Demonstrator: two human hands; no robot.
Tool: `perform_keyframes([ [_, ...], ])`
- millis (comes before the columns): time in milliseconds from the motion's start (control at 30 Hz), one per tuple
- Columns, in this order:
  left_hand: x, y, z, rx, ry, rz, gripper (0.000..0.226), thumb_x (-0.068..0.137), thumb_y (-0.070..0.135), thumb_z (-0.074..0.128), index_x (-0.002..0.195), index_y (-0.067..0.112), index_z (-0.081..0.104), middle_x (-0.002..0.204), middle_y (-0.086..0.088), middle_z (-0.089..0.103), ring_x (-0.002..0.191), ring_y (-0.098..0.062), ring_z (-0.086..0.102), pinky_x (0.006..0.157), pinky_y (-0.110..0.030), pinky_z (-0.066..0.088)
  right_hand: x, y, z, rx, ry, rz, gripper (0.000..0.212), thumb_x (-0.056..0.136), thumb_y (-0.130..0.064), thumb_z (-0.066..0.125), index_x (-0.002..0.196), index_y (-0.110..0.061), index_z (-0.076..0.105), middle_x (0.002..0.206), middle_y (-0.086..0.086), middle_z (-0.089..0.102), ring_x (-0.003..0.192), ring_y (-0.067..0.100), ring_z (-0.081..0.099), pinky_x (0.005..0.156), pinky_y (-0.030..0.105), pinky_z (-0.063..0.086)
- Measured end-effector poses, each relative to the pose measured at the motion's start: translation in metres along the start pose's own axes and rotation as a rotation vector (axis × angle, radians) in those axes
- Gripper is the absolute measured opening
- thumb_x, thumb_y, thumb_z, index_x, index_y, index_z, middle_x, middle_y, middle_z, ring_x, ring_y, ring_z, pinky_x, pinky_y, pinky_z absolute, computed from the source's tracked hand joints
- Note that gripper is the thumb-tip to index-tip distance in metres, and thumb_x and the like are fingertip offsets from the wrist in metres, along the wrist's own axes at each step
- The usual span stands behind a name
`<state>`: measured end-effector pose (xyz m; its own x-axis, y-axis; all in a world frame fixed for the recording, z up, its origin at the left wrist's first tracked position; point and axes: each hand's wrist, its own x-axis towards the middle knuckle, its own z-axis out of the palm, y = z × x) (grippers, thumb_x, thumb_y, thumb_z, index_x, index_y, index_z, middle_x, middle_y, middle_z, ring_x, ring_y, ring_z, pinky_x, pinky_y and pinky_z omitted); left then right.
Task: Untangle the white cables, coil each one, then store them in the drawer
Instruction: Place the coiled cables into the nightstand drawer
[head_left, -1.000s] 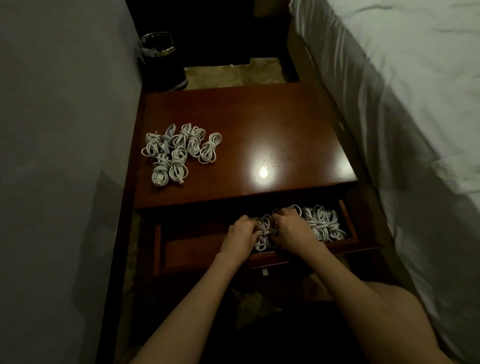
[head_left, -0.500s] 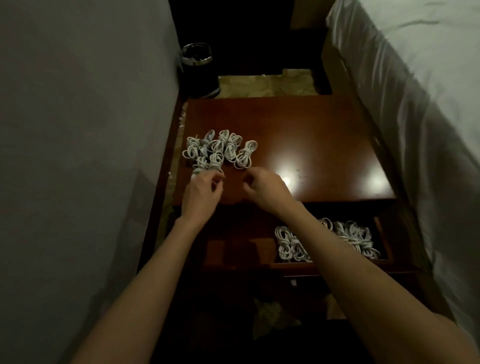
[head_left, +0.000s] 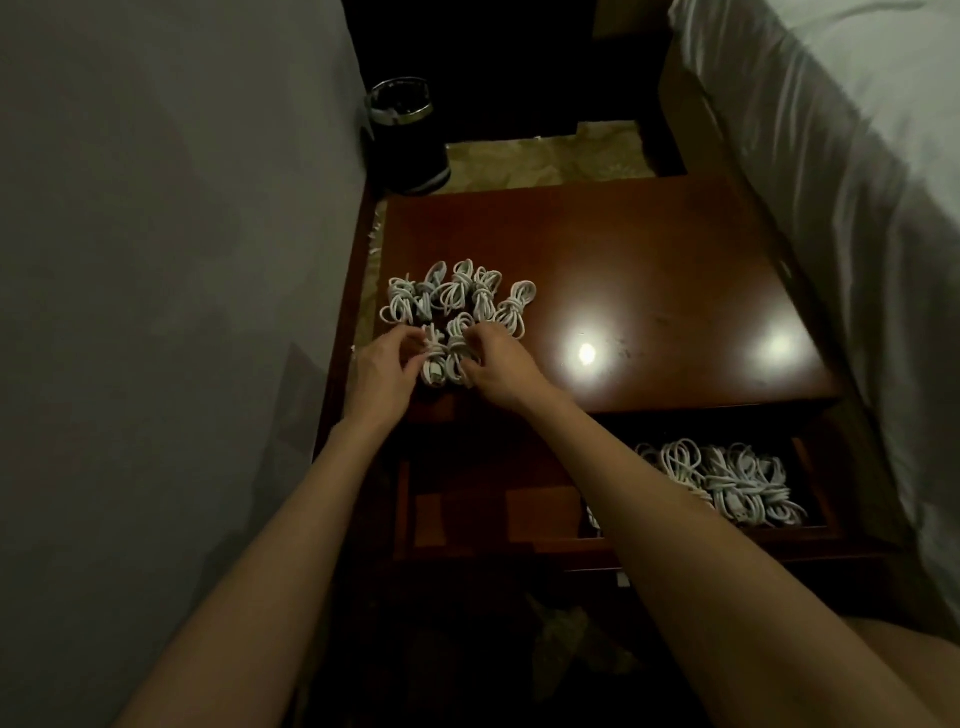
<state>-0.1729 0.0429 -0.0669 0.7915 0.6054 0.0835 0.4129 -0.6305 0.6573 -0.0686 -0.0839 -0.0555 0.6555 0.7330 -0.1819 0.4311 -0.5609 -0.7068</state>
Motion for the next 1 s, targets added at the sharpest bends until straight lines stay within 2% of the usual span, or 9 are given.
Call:
perform_keyframes([
  [100, -0.006, -0.003, -0.003, -0.046, -0.078, -0.001, 0.019, 0.089, 0.013, 0.067, 0.107, 0.013, 0.070, 0.107, -0.001, 0.070, 0.101, -0.011, 0.063, 0.088, -0.021, 0.046, -0.010, 0.008, 0.000, -0.021, 0.055, 0.018, 0.023, 0.094, -0.021, 0.058, 0.112, -0.008, 0.055, 0.112, 0.014, 0.061, 0.099, 0.031, 0.059, 0.080, 0.038, 0.047],
  [267, -0.016, 0.005, 0.000, -0.016, -0.107, 0.011, 0.019, 0.089, 0.013, 0.068, 0.108, 0.011, 0.068, 0.108, -0.002, 0.066, 0.099, -0.009, 0.059, 0.081, -0.013, 0.042, -0.029, 0.013, -0.004, -0.067, 0.054, -0.023, 0.022, 0.092, -0.030, 0.063, 0.101, -0.010, 0.057, 0.101, 0.012, 0.066, 0.091, 0.031, 0.061, 0.078, 0.043, 0.051],
  [367, -0.023, 0.011, 0.002, 0.056, -0.125, 0.042, 0.020, 0.090, 0.014, 0.067, 0.109, 0.008, 0.067, 0.111, -0.007, 0.065, 0.102, -0.016, 0.060, 0.084, -0.022, 0.044, -0.044, 0.020, -0.011, -0.097, 0.036, -0.026, 0.022, 0.090, -0.030, 0.065, 0.098, -0.011, 0.059, 0.100, 0.012, 0.067, 0.092, 0.031, 0.062, 0.079, 0.044, 0.052],
  [467, -0.039, 0.017, 0.004, 0.072, -0.159, 0.090, 0.019, 0.091, 0.015, 0.065, 0.109, 0.008, 0.066, 0.110, -0.007, 0.064, 0.101, -0.020, 0.060, 0.088, -0.030, 0.048, -0.068, 0.031, -0.024, -0.029, 0.060, -0.012, 0.021, 0.089, -0.030, 0.068, 0.095, -0.012, 0.060, 0.095, 0.007, 0.067, 0.088, 0.024, 0.062, 0.077, 0.039, 0.052],
  [600, -0.074, 0.027, 0.015, 0.040, -0.239, 0.209, 0.017, 0.091, 0.016, 0.064, 0.108, 0.011, 0.065, 0.107, -0.001, 0.060, 0.100, -0.011, 0.056, 0.089, -0.026, 0.046, -0.108, 0.056, -0.039, 0.035, 0.000, -0.009, 0.016, 0.088, -0.028, 0.070, 0.088, -0.016, 0.058, 0.082, -0.004, 0.061, 0.078, 0.015, 0.060, 0.069, 0.028, 0.048],
  [700, -0.097, 0.029, 0.030, 0.024, -0.313, 0.269, 0.016, 0.091, 0.019, 0.065, 0.107, 0.014, 0.065, 0.106, 0.004, 0.059, 0.099, -0.007, 0.057, 0.089, -0.024, 0.048, -0.127, 0.077, -0.035, -0.073, -0.072, 0.034, 0.016, 0.088, -0.026, 0.070, 0.096, -0.013, 0.064, 0.085, -0.006, 0.061, 0.085, 0.016, 0.063, 0.071, 0.027, 0.048],
  [833, -0.113, 0.029, 0.054, 0.057, -0.368, 0.207, 0.017, 0.094, 0.021, 0.061, 0.110, 0.015, 0.063, 0.109, 0.003, 0.059, 0.101, -0.009, 0.058, 0.086, -0.018, 0.044, -0.130, 0.094, -0.020, -0.239, -0.094, 0.106, 0.021, 0.090, -0.029, 0.064, 0.101, -0.012, 0.064, 0.098, 0.003, 0.069, 0.092, 0.023, 0.065, 0.076, 0.033, 0.051],
  [900, -0.115, 0.030, 0.066, 0.077, -0.378, 0.152, 0.018, 0.094, 0.021, 0.061, 0.110, 0.014, 0.063, 0.111, 0.001, 0.059, 0.103, -0.012, 0.058, 0.088, -0.021, 0.046, -0.129, 0.099, -0.014, -0.285, -0.071, 0.122, 0.021, 0.089, -0.028, 0.063, 0.101, -0.011, 0.063, 0.102, 0.009, 0.069, 0.097, 0.029, 0.064, 0.079, 0.038, 0.052],
  [1000, -0.114, 0.034, 0.086, 0.092, -0.396, 0.085, 0.018, 0.094, 0.021, 0.062, 0.109, 0.012, 0.064, 0.112, -0.003, 0.060, 0.105, -0.017, 0.059, 0.091, -0.029, 0.047, -0.128, 0.103, -0.006, -0.352, -0.052, 0.104, 0.021, 0.089, -0.026, 0.059, 0.102, -0.009, 0.061, 0.105, 0.012, 0.066, 0.101, 0.032, 0.060, 0.080, 0.039, 0.048],
])
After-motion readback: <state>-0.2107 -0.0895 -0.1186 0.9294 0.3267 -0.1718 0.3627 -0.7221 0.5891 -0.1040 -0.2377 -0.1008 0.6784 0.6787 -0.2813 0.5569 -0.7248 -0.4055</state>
